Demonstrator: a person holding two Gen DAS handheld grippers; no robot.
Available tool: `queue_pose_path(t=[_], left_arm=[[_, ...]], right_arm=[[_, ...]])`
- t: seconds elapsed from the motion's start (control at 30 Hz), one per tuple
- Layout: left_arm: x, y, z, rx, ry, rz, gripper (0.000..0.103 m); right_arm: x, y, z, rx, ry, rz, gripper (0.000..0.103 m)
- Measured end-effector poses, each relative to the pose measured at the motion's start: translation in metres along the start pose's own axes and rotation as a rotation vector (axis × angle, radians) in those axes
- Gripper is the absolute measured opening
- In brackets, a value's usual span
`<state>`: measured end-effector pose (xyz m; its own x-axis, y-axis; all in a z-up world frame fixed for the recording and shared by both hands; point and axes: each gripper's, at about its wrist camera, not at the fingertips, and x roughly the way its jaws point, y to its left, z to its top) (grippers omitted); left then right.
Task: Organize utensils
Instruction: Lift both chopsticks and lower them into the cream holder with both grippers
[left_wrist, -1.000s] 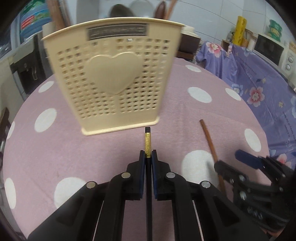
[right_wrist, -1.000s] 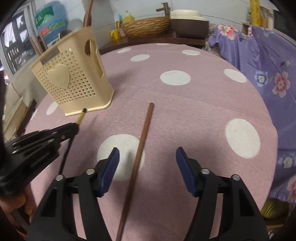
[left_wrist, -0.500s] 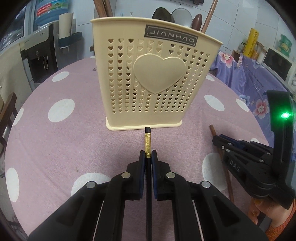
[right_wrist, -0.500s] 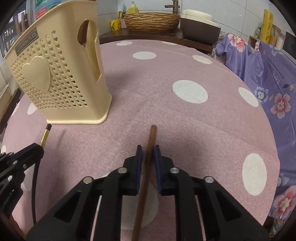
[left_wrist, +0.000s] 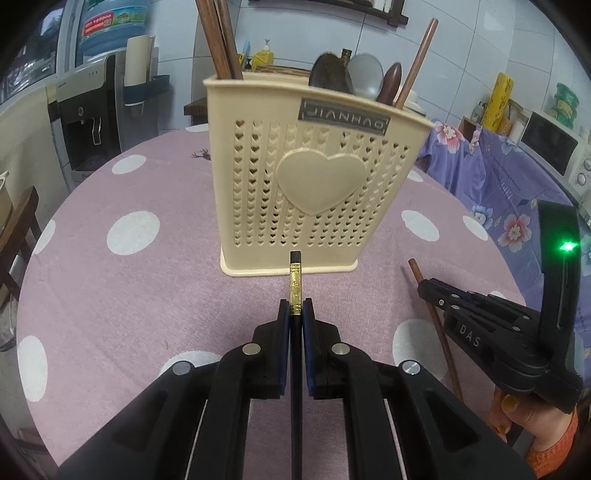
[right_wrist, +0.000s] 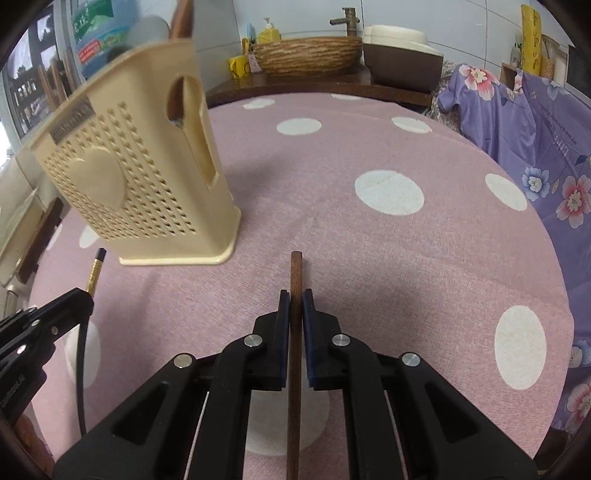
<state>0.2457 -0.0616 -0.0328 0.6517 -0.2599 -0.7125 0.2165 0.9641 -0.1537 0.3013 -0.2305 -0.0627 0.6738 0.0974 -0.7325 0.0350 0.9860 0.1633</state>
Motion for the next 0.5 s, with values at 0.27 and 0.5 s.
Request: queue_pose_path(t=[0.27, 0.5], left_arm=[[-0.050, 0.002, 0.012, -0.027, -0.128, -0.052, 0.008], [-0.096, -0.002, 0.025, -0.022, -0.252, -0.081, 0.008]], right_arm=[[-0.070, -0.001, 0.007, 0.002, -0.165, 0.136, 0.008], [-0.146, -0.002, 0.012, -0.041, -0.333, 0.212, 0.008]])
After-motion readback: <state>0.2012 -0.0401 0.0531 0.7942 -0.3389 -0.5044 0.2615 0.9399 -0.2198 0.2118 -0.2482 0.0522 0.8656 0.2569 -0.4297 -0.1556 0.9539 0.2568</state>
